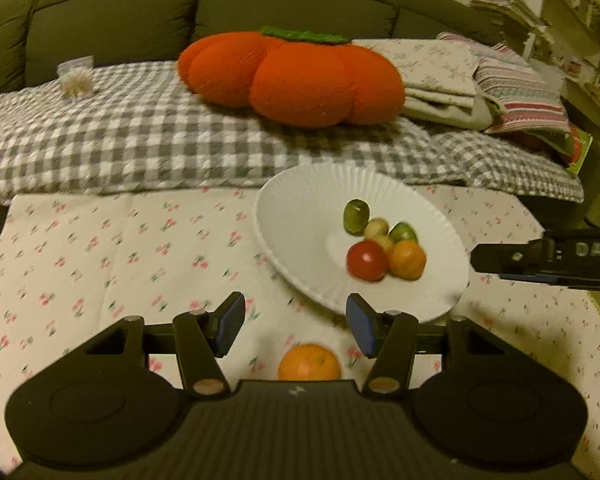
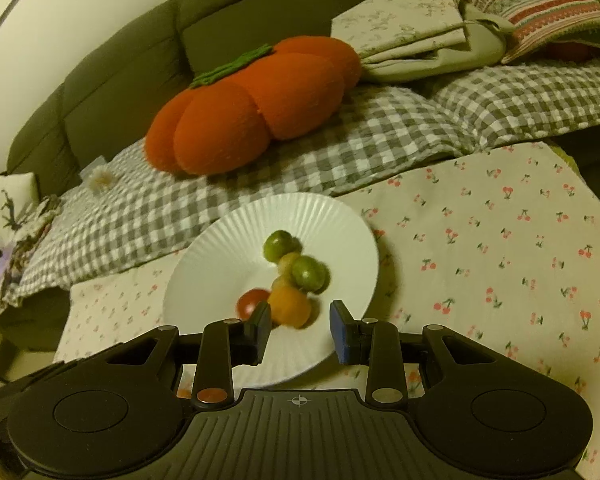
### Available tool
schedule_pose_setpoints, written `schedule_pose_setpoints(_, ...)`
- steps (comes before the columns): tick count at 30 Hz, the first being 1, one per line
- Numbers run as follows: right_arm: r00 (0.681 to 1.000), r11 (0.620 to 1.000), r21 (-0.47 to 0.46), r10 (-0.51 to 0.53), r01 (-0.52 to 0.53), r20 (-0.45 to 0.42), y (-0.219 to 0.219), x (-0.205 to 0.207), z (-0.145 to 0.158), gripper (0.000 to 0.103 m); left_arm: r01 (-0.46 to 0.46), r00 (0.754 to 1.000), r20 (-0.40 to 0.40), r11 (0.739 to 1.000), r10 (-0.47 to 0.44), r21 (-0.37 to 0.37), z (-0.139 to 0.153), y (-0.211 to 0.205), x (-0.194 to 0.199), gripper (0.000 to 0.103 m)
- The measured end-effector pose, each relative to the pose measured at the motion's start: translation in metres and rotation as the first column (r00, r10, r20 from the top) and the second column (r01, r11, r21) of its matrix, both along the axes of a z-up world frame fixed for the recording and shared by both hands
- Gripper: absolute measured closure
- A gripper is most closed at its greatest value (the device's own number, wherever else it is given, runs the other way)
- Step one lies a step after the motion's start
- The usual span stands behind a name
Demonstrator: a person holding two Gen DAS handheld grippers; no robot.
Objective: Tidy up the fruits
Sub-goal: 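Withdraw both tools from the plate toward the remaining oranges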
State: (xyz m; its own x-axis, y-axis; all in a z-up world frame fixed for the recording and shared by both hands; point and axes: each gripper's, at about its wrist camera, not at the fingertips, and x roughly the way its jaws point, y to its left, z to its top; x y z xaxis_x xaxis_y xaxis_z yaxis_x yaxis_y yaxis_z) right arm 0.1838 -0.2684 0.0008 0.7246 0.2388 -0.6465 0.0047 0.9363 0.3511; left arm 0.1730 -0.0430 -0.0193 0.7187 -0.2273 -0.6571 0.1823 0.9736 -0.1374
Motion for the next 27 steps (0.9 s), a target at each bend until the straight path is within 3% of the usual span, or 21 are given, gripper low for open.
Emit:
schedule_pose_setpoints(8, 0.998, 0.997, -0.025, 0.070, -0.070, -0.005, 0.021, -0.028, -0.002, 0.064, -0.058, 0.996, -0.072, 0.998, 0.058, 0.004, -0.007, 0.008, -0.019, 0.047)
schedule_pose_setpoints(15, 0.995, 0.995, -0.022, 0.098, -0.098, 0.000, 0.031, -0.044, 0.006, 0.045, -0.091, 0.991, -0.097, 0.996, 0.091, 0.003, -0.004, 0.017, -0.032, 0.035)
schedule_pose_setpoints(19, 0.993, 0.993, -0.027, 0.114, -0.114, -0.009, 0.037, -0.052, 0.006, 0.038, -0.147, 0.982, -0.116, 0.989, 0.149, 0.025, -0.003, 0.026, -0.040, 0.019)
schedule_pose_setpoints(22, 0.992, 0.992, -0.012, 0.122, -0.123, -0.030, 0.042, -0.057, 0.003, 0.032, -0.149, 0.980, -0.127, 0.988, 0.153, 0.035, -0.002, 0.029, -0.044, 0.018)
schedule_pose_setpoints(27, 0.987, 0.992, 0.021, 0.124, -0.122, -0.098, 0.049, -0.065, -0.010, 0.031, -0.145, 0.980, -0.137, 0.989, 0.143, -0.008, -0.005, 0.028, -0.040, 0.016)
